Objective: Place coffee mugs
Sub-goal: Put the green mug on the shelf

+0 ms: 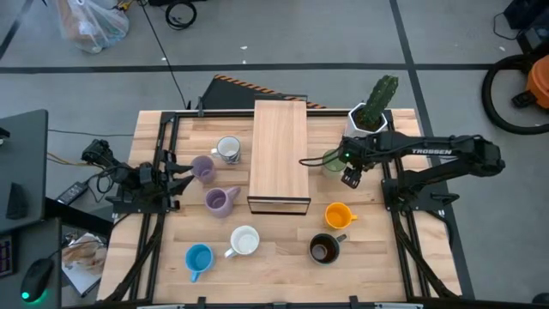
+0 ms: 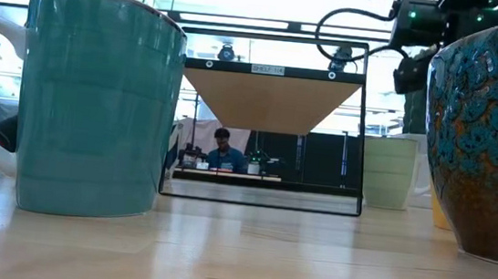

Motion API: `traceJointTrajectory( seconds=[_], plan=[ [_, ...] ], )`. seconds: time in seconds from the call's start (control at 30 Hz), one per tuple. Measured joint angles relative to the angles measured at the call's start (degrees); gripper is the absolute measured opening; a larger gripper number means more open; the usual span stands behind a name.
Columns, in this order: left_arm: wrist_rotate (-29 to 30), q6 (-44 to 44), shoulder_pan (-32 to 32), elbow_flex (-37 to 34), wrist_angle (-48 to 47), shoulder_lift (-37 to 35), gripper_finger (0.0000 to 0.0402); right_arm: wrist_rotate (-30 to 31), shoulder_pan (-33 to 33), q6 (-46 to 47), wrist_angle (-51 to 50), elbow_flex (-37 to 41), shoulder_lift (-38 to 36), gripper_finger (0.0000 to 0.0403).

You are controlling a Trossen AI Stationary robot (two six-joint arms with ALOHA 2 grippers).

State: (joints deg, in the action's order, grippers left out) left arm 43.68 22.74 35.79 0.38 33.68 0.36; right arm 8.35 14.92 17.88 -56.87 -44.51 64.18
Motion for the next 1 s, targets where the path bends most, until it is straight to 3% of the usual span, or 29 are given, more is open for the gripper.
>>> traceJointTrajectory(
  seconds=[0.33,0.73,1.0],
  plan=[
    [0.0,0.0,0.0,0.0,0.0,0.0,0.0140,-1.0,2.8,-2.8,6.5,2.0,0.4,0.0236],
    [0.0,-0.1,0.0,0.0,0.0,0.0,0.0139,-3.6,4.8,-4.6,7.6,2.0,0.4,0.0178],
    [0.0,-0.1,0.0,0.0,0.0,0.0,0.0139,-4.2,4.8,-4.4,7.8,2.0,0.4,0.0186]
  ],
)
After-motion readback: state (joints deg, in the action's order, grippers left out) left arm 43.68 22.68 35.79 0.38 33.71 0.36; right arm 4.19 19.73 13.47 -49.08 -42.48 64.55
